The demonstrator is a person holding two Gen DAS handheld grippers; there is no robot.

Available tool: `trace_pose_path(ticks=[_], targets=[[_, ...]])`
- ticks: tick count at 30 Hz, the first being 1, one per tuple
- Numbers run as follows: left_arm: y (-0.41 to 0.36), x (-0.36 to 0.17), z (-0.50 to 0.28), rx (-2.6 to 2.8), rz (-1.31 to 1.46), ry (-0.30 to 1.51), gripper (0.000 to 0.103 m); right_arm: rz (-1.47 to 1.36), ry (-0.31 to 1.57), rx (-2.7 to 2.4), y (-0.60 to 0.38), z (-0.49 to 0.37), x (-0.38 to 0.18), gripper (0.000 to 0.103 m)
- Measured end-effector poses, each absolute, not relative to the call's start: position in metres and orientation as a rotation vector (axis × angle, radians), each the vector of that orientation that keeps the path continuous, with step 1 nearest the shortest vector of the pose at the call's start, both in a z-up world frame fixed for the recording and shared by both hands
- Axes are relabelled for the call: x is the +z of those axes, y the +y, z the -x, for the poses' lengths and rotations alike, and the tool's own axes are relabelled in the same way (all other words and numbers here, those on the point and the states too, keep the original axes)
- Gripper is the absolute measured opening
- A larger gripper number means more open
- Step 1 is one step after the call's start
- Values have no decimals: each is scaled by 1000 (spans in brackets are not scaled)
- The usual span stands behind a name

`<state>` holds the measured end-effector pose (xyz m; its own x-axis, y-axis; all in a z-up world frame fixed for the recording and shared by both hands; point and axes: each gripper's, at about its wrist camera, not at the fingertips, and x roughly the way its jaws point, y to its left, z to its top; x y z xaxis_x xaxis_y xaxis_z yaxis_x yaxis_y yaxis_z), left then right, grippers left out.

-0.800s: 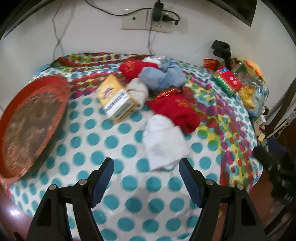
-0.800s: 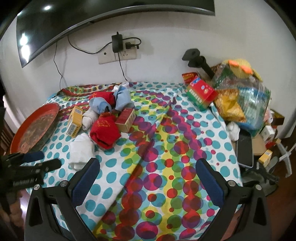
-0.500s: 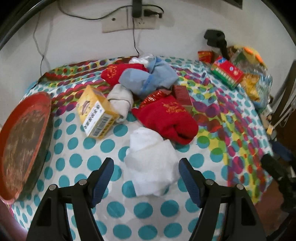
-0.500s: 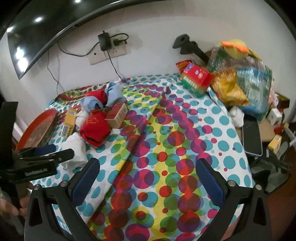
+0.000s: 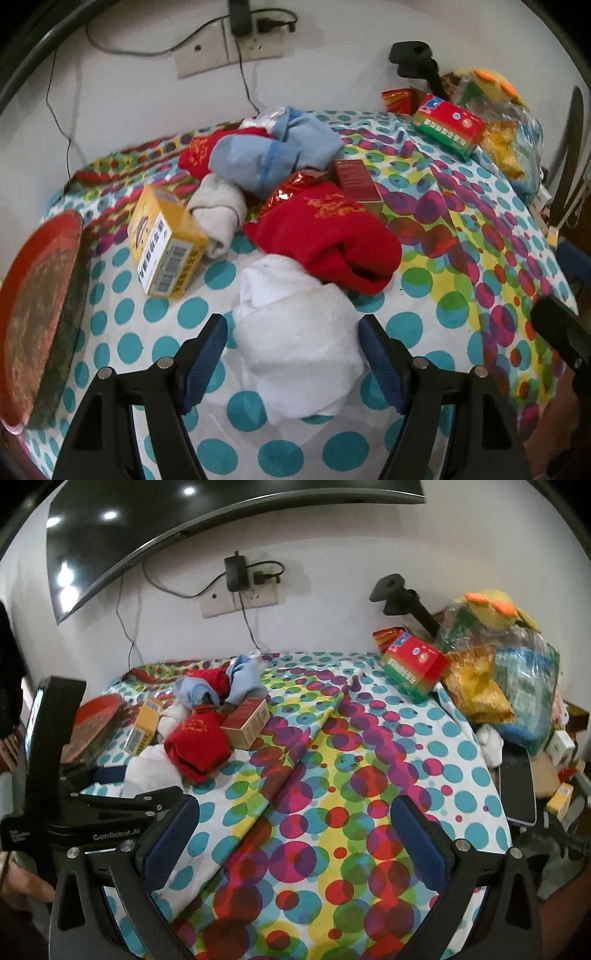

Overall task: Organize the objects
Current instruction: 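Grasp the white sock with the left gripper, then carry the white sock with the left gripper over the red tray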

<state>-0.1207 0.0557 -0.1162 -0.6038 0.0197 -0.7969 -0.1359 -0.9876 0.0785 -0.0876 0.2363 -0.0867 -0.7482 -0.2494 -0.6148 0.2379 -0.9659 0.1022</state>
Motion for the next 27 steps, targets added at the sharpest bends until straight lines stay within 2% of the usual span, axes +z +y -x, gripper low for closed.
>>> trace_pose_path(ticks=[2,4,9,14,22,27], targets=[[59,-114,117,2750,1317,247,73,-959,-8,-2724,237,88,-89,103],[63,-113,114,2744,1272,296,52,-955,-28,-2724,241,89,-90,103],[67,-109,112,2710,1259,337,42,-964,-63,-2712,246,93,-92,103],[58,-104,110,2684,1283,267,40,-1005,-75,-2674,238,100,-96,103],[33,-91,94,2692,1285,256,40,-978,1,-2610,207,111,-89,103],[5,-76,84,2744,1263,257,40,-978,93,-2537,174,125,-88,94]])
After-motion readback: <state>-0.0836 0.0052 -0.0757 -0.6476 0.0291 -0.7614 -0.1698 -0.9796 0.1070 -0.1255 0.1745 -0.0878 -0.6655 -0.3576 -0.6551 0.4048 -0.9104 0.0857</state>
